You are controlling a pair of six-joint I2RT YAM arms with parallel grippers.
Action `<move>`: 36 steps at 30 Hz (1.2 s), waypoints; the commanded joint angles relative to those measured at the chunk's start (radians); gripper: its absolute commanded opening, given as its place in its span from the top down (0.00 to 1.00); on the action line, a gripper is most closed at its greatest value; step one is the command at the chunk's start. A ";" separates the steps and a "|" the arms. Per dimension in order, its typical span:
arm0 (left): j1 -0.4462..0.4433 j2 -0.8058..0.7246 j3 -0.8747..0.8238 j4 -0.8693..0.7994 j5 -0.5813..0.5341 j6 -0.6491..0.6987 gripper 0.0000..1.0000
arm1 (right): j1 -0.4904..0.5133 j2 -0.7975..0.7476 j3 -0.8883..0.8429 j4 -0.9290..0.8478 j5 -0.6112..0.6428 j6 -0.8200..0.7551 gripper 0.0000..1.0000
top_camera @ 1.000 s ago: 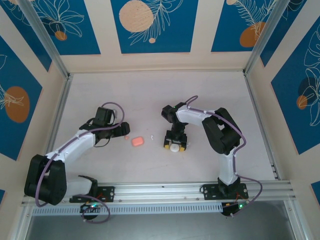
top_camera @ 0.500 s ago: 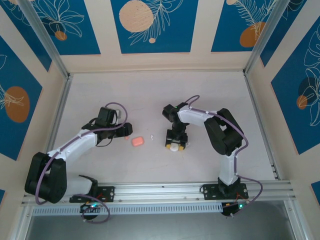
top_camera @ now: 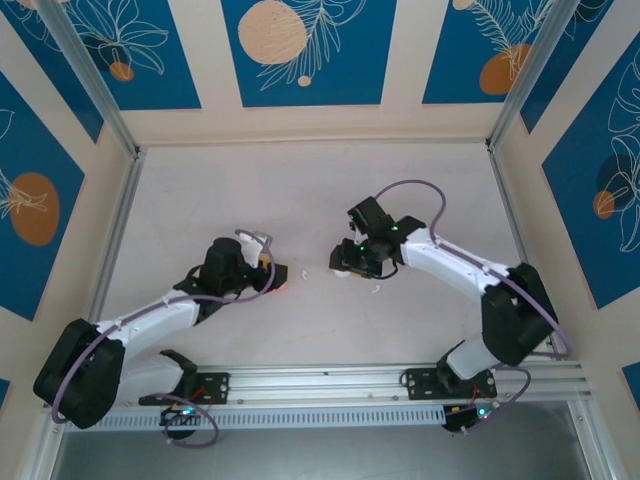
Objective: Insert wireless bluetooth earbuds into charging case
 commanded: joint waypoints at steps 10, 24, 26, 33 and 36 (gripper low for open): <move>-0.129 0.040 -0.021 0.394 0.162 0.219 0.43 | -0.026 -0.253 -0.163 0.409 -0.098 0.044 0.58; -0.193 0.037 0.022 0.506 0.146 0.231 0.46 | -0.001 -0.342 -0.246 0.569 -0.178 0.099 0.55; -0.195 0.036 0.031 0.513 0.140 0.225 0.46 | 0.008 -0.340 -0.255 0.591 -0.184 0.111 0.55; -0.202 0.058 0.030 0.602 0.124 0.169 0.49 | 0.047 -0.336 -0.276 0.634 -0.185 0.148 0.54; -0.208 0.078 0.012 0.667 0.113 0.137 0.50 | 0.060 -0.336 -0.283 0.646 -0.184 0.158 0.54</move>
